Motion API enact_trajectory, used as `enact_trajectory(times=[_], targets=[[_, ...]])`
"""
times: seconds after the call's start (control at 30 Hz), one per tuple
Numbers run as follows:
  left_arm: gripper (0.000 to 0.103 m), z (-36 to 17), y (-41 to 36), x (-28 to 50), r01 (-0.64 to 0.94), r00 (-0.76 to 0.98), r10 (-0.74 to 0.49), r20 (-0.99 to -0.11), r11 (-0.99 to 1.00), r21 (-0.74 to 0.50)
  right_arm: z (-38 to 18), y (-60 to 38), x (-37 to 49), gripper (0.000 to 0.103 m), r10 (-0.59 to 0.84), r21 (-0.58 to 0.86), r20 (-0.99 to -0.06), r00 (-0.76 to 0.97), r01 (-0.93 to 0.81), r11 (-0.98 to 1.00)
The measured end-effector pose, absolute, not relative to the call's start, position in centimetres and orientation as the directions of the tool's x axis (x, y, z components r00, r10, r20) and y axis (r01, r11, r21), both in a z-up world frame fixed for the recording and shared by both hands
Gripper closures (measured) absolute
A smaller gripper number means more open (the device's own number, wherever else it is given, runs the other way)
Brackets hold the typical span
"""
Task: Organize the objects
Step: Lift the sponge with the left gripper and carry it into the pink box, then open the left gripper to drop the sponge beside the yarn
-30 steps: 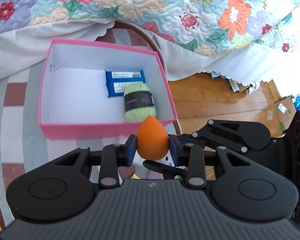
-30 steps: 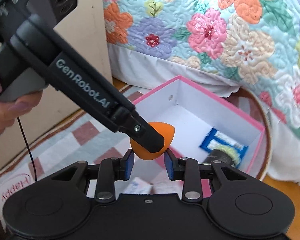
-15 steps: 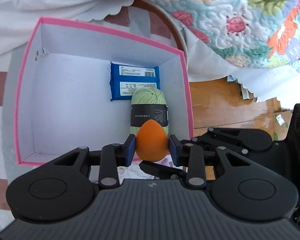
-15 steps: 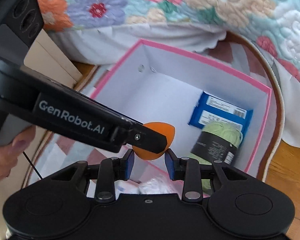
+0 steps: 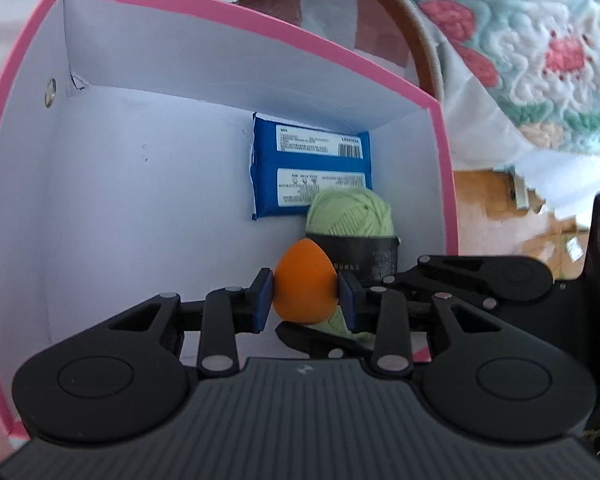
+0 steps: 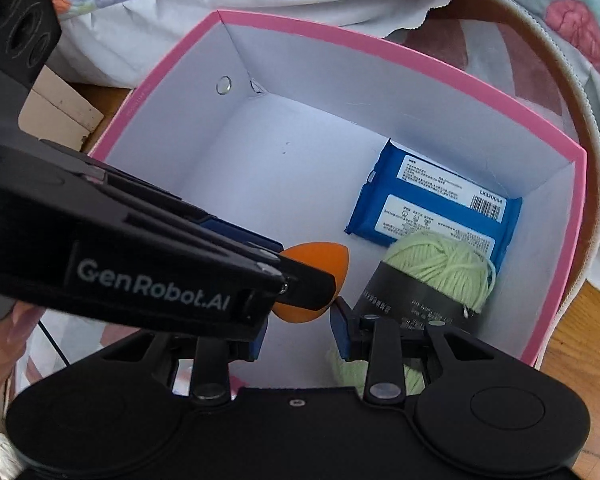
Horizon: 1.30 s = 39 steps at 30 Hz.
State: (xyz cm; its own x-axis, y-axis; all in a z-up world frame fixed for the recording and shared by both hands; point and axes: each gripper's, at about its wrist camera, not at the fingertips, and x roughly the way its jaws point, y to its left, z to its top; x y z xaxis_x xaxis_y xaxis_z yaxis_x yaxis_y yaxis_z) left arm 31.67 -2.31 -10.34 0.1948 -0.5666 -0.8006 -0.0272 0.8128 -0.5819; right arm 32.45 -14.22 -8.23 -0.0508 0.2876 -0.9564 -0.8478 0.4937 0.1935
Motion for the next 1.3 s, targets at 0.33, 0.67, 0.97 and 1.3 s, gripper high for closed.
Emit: enact_trajectory(times=[0.33,0.67,0.97,1.3], targets=[[0.070,-13.4,-2.4,31.4,-0.079,0.190,-0.559,-0.808,0.811,-0.580,-9.0,-14.4,32.4,0.059,0.270,0.167,-0.962,-0.029,-0.848,0.504],[0.060,-12.8,-3.5,30.8,-0.067,0.211,-0.522,-0.826,0.835,-0.546,-7.8,-16.6,32.1,0.058,0.316,0.177,-0.949,0.005,-0.819,0.545],[0.051,-6.0,-3.4,29.0,0.121,0.273,-0.421,-0.865,0.907,-0.403,-3.7,-20.9,30.4,0.058,0.417,0.208,-0.908,0.049,-0.810,0.548],[0.044,2.0,-3.2,23.6,0.244,0.325,-0.373,-0.869,0.921,-0.304,1.9,-26.3,25.3,0.057,0.589,0.191,-0.795,0.144,-0.862,0.469]])
